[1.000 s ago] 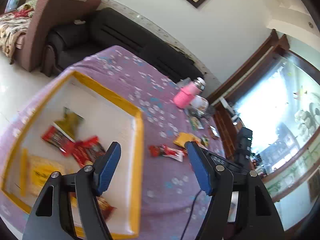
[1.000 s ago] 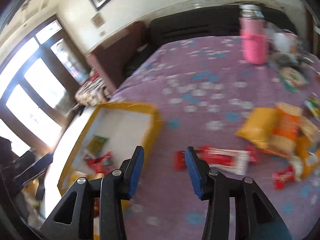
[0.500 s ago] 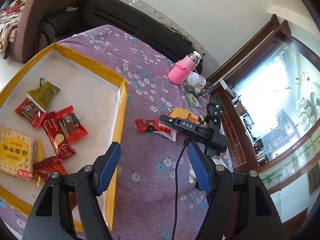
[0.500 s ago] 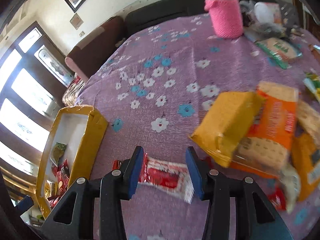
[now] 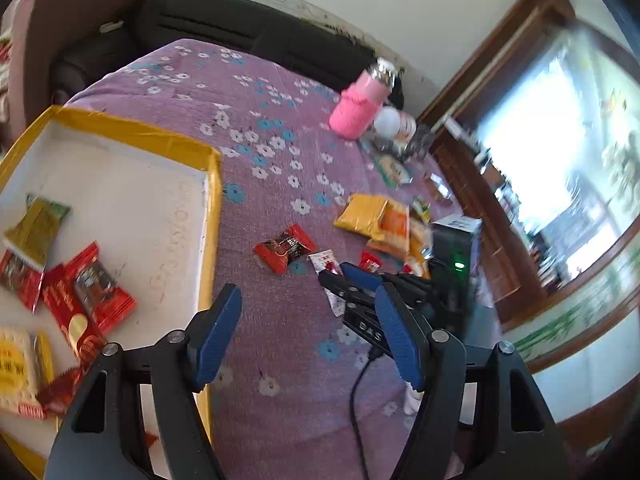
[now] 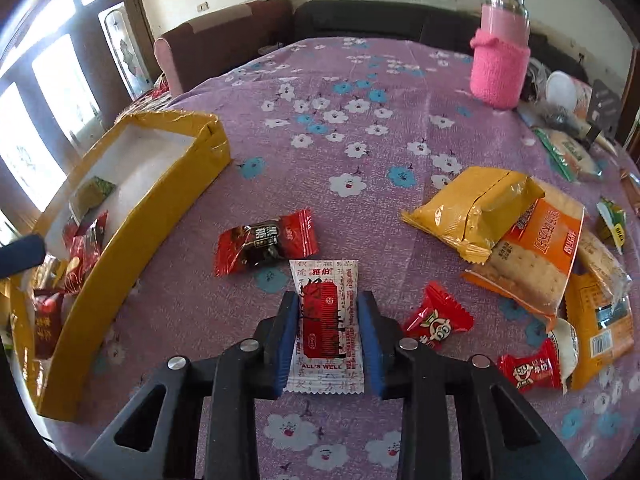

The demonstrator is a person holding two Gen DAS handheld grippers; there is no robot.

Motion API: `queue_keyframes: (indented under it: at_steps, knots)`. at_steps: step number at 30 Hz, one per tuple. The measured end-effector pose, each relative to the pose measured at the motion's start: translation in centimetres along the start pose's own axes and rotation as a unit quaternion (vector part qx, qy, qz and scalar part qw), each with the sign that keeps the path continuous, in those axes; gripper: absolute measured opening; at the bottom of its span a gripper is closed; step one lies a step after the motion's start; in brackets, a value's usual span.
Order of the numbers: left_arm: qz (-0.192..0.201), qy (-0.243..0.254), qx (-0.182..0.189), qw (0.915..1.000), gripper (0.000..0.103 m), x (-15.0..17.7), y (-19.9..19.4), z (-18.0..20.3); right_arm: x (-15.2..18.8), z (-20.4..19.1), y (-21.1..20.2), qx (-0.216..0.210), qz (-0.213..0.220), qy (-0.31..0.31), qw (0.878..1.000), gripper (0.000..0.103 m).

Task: Organize snacks
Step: 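Grasp a red candy with the left tool while the right tool grasps a white-red packet, then carry the red candy and white-red packet over the tray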

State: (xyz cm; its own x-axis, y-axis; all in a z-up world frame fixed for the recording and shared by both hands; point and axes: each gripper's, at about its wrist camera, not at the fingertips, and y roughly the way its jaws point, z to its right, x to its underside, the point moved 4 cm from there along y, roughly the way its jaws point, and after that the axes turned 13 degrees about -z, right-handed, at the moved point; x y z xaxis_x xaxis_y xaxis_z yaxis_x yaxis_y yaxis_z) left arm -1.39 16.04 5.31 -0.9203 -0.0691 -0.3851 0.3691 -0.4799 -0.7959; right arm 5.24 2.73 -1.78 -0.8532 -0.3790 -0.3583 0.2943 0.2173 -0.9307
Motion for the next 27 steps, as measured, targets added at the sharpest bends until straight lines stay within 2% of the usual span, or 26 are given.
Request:
queue_keyframes:
  at_steps: [3,6,8,10,13,18,19,20,21,22,23,27]
  knots:
    - [-0.035,0.029,-0.032,0.9985,0.069,-1.1,2.9,1.1,1.6,1.2,-1.0,-0.035,0.020,0.027,0.999,0.025]
    - [-0.061,0.068,-0.070,0.9933,0.069,-2.1,6.0,2.0,3.1,3.3,-2.1,-0.068,0.044,0.061,0.995,0.025]
    - [-0.068,0.100,-0.114,0.9861,0.069,-3.0,8.1,2.4,4.2,5.2,-2.5,-0.087,0.060,0.087,0.991,0.025]
    - [-0.068,0.125,-0.142,0.9795,0.069,-3.7,9.5,2.7,4.5,6.5,-2.2,-0.106,0.057,0.109,0.987,0.025]
    - [-0.084,0.143,-0.165,0.9723,0.068,-4.6,11.7,2.6,4.3,7.5,-2.0,-0.145,0.056,0.129,0.979,0.025]
    - [-0.116,0.164,-0.190,0.9610,0.068,-4.5,13.8,2.6,4.2,7.4,-2.2,-0.146,0.054,0.128,0.980,0.026]
    - [-0.116,0.170,-0.192,0.9597,0.065,-4.4,13.9,2.8,4.2,7.5,-2.2,-0.146,0.053,0.128,0.979,0.026]
    - [-0.116,0.174,-0.188,0.9598,0.054,-4.3,13.8,3.0,4.2,7.5,-2.3,-0.147,0.054,0.129,0.979,0.026]
    - [-0.112,0.177,-0.188,0.9595,0.037,-4.3,13.8,3.2,4.4,7.7,-2.3,-0.147,0.054,0.130,0.979,0.026]
    - [-0.109,0.178,-0.188,0.9596,0.030,-4.3,13.7,3.4,4.4,7.7,-2.3,-0.147,0.054,0.130,0.979,0.026]
    - [-0.108,0.177,-0.187,0.9602,0.026,-4.2,13.7,3.5,4.4,7.5,-2.2,-0.145,0.054,0.130,0.979,0.026]
    - [-0.096,0.167,-0.187,0.9633,0.025,-4.0,13.4,3.4,4.3,7.2,-2.1,-0.138,0.056,0.129,0.980,0.026]
